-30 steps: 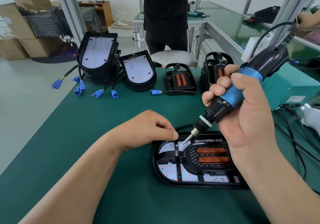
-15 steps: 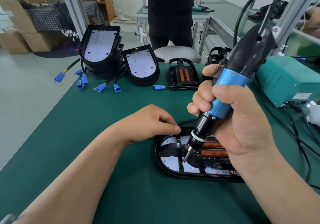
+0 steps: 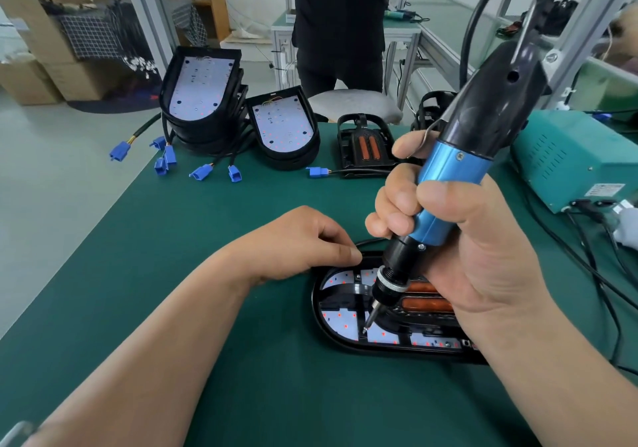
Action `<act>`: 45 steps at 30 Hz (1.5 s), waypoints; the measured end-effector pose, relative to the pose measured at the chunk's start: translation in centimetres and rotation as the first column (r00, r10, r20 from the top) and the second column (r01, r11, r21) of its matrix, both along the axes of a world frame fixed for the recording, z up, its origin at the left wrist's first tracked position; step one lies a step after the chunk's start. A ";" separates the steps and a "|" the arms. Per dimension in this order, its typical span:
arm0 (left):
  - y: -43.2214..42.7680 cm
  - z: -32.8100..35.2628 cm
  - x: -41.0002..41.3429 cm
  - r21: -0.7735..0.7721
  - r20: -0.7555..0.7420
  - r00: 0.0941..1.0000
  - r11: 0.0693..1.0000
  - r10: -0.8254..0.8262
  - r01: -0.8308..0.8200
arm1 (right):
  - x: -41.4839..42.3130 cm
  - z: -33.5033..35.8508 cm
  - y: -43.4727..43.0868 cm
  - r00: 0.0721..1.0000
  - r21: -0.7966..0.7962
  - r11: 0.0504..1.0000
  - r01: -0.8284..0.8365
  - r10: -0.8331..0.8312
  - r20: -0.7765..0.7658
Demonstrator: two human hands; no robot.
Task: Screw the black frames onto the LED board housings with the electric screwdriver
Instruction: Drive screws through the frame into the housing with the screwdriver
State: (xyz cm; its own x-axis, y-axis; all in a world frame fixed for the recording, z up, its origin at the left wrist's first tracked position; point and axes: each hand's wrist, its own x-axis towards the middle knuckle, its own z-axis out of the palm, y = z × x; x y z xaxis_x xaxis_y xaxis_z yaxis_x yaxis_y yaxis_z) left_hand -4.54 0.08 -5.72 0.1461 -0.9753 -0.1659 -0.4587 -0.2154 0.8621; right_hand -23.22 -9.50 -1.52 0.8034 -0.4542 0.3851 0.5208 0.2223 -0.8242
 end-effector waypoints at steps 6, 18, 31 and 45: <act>0.1 0.6 -0.3 0.005 0.022 0.999 1.000 -0.029 0.029 | 0.1 0.1 0.7 0.997 -0.024 0.997 -0.074 0.074 0.024; 0.3 0.7 -0.4 0.010 0.002 0.999 0.999 -0.046 0.046 | 0.2 0.0 0.5 0.968 -0.029 0.968 -0.249 0.250 0.039; 0.2 -0.1 0.2 0.020 -0.041 0.999 1.000 -0.012 0.013 | -0.1 0.0 -0.5 0.989 0.097 0.994 0.039 -0.053 0.139; -1.3 -1.3 -0.1 0.109 -0.755 0.619 0.973 0.215 -0.205 | -0.9 0.2 -4.4 0.899 0.431 0.838 0.334 -0.420 0.121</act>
State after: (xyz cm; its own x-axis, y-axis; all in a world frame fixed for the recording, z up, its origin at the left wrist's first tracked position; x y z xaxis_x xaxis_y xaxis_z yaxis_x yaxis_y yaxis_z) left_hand -4.63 -1.27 -6.99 0.1648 -0.9318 -0.3235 0.4137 -0.2324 0.8803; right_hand -24.08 -13.91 -1.36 0.4620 -0.8520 0.2462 0.7756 0.2535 -0.5781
